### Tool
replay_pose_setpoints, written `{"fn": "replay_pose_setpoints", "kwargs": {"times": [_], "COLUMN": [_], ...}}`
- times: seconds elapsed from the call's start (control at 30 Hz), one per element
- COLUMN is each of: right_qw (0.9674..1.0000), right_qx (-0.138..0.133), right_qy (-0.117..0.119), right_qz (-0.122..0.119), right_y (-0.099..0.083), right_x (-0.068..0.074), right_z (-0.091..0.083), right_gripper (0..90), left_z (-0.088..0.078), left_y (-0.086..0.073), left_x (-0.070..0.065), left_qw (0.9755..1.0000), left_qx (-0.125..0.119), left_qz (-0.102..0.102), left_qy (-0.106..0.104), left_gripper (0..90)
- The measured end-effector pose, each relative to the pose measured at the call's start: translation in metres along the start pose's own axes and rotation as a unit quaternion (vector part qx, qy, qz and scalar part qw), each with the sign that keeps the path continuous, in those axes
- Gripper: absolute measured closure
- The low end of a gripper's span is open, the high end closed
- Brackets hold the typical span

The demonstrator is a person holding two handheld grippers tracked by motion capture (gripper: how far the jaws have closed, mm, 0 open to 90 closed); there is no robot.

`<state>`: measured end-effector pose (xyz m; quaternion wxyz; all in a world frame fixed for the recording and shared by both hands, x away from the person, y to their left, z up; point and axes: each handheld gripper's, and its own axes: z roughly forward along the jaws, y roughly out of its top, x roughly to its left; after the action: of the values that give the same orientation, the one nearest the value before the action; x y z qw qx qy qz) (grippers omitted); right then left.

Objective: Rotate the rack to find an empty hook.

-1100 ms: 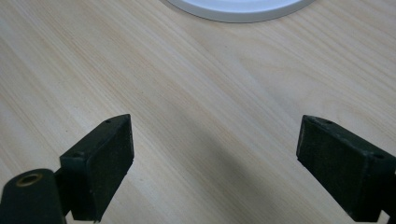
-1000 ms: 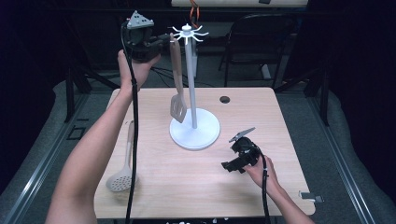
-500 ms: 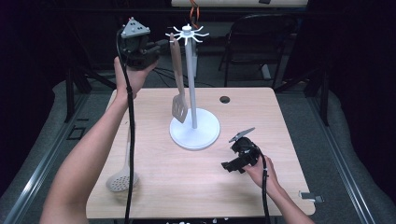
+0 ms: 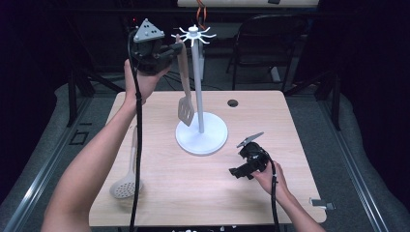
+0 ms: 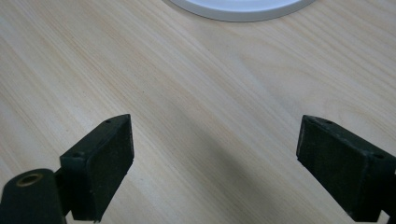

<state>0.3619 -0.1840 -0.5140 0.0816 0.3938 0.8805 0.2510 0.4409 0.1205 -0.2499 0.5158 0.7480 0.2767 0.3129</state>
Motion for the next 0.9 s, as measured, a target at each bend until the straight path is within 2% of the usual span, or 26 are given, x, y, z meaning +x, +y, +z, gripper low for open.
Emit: {"fn": "replay_pose_setpoints", "kwargs": {"times": [0.53, 0.9], "right_qw": [1.0, 1.0], "right_qx": [-0.005, -0.007], "right_qy": [-0.003, 0.002], "right_qz": [-0.002, 0.001], "right_y": [0.0, -0.001], "right_x": [0.0, 0.0], "right_z": [0.0, 0.001], "right_gripper": [10.7, 10.7], "left_z": [0.003, 0.006], "left_y": [0.0, 0.0], "left_x": [0.014, 0.018], "left_qw": [0.9997, 0.9995], "left_qx": [0.007, 0.011], "left_qz": [-0.014, -0.015], "left_qy": [0.019, 0.027], "left_gripper": [89.8, 89.8]}}
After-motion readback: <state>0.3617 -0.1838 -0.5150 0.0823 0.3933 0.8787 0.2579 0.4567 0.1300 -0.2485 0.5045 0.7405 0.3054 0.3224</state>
